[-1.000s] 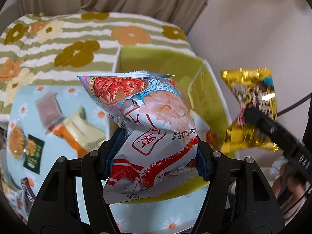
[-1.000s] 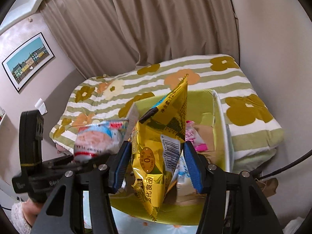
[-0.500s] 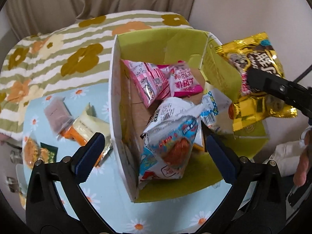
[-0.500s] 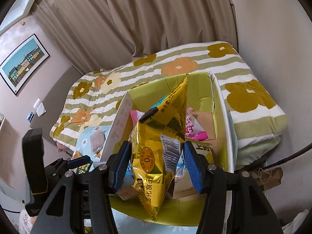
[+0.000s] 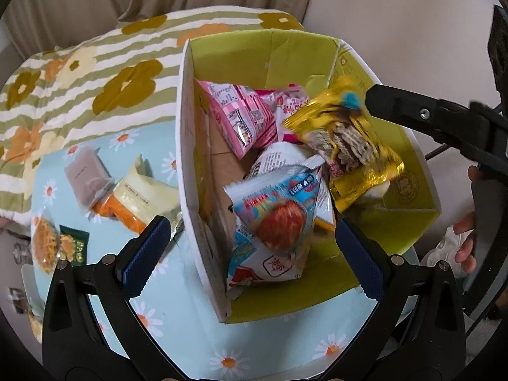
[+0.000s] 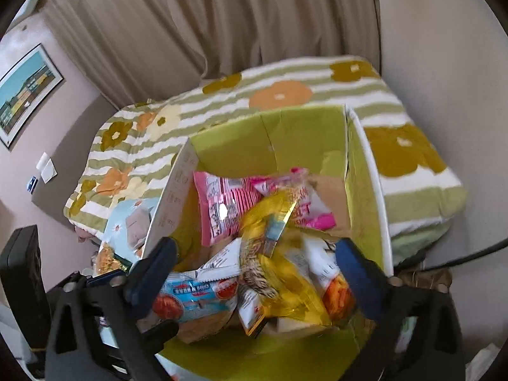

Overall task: Organize snacks
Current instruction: 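Carry both bags over the cardboard box and open both grippers to drop them, then move both grippers back to the table, left to a white potato chip bag, right to a chocolate bar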

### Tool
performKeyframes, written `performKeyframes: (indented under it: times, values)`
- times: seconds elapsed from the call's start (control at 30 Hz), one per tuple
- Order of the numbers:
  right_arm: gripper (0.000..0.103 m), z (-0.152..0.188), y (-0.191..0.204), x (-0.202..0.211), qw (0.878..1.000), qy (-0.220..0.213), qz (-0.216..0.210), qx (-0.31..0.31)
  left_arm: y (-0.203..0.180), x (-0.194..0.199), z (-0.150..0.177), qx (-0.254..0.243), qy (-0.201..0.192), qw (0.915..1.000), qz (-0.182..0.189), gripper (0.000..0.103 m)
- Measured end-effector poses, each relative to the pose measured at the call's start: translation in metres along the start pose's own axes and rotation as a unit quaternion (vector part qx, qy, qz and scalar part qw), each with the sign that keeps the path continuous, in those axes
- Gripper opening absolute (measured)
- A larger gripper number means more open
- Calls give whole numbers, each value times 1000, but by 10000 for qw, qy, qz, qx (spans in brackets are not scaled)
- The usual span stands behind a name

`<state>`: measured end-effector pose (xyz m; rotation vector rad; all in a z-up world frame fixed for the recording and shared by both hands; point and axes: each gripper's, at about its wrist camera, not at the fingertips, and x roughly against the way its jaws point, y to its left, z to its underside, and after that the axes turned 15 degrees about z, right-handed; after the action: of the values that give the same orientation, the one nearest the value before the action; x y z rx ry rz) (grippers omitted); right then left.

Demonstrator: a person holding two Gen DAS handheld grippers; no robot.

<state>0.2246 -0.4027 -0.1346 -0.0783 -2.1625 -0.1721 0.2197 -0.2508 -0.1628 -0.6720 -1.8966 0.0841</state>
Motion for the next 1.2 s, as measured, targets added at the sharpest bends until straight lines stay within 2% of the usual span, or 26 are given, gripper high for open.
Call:
performKeyframes:
  times: [0.23, 0.7, 1.0, 1.2]
  values:
    - [101, 7, -10, 8, 9998, 130, -115, -121, -3, 7, 3, 3, -79, 10000, 17, 102]
    - [101, 5, -5, 37, 9994, -112, -309, 105, -9, 46, 14, 240, -447, 9983, -295, 102]
    - [101, 4, 29, 59, 9969, -326, -617, 360, 12, 93, 40, 491, -724, 9943, -601, 102]
    - [101, 9, 73, 78, 9941, -556, -675, 642, 43, 135, 61, 520, -980, 9910, -744, 102]
